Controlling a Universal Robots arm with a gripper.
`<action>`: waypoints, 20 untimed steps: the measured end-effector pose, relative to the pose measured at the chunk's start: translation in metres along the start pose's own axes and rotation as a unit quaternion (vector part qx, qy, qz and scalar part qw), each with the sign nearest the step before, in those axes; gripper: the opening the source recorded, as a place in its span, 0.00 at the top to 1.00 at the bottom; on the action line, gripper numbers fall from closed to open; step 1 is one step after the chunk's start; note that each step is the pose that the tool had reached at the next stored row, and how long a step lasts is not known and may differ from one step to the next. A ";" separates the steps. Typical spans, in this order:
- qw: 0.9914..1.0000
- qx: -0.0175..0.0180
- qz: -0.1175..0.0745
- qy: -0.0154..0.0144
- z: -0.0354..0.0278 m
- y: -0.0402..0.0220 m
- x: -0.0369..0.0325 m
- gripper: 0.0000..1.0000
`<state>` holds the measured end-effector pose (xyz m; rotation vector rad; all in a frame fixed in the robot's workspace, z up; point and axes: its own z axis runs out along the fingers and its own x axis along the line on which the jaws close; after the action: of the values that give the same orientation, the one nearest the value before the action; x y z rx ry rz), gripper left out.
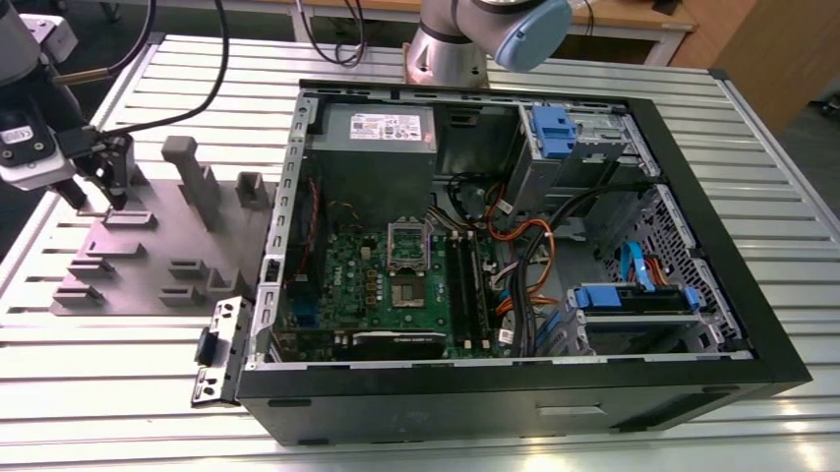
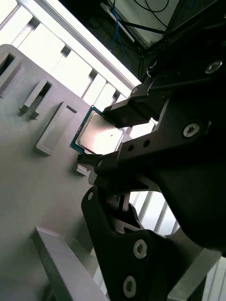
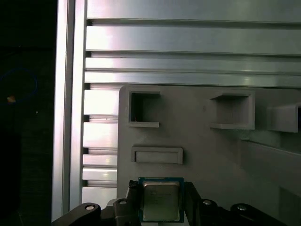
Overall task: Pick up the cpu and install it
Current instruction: 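Pick up the cpu and move it towards the insertion slot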
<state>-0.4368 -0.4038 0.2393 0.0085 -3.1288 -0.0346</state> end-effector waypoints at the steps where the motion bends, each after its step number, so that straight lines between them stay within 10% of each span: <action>1: 1.000 0.000 0.000 0.000 -0.0003 0.0000 0.0000 0.53; 20: 1.000 0.000 0.000 0.000 -0.0077 0.0002 0.0001 0.53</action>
<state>-0.4368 -0.4038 0.2470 0.0085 -3.1288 -0.0347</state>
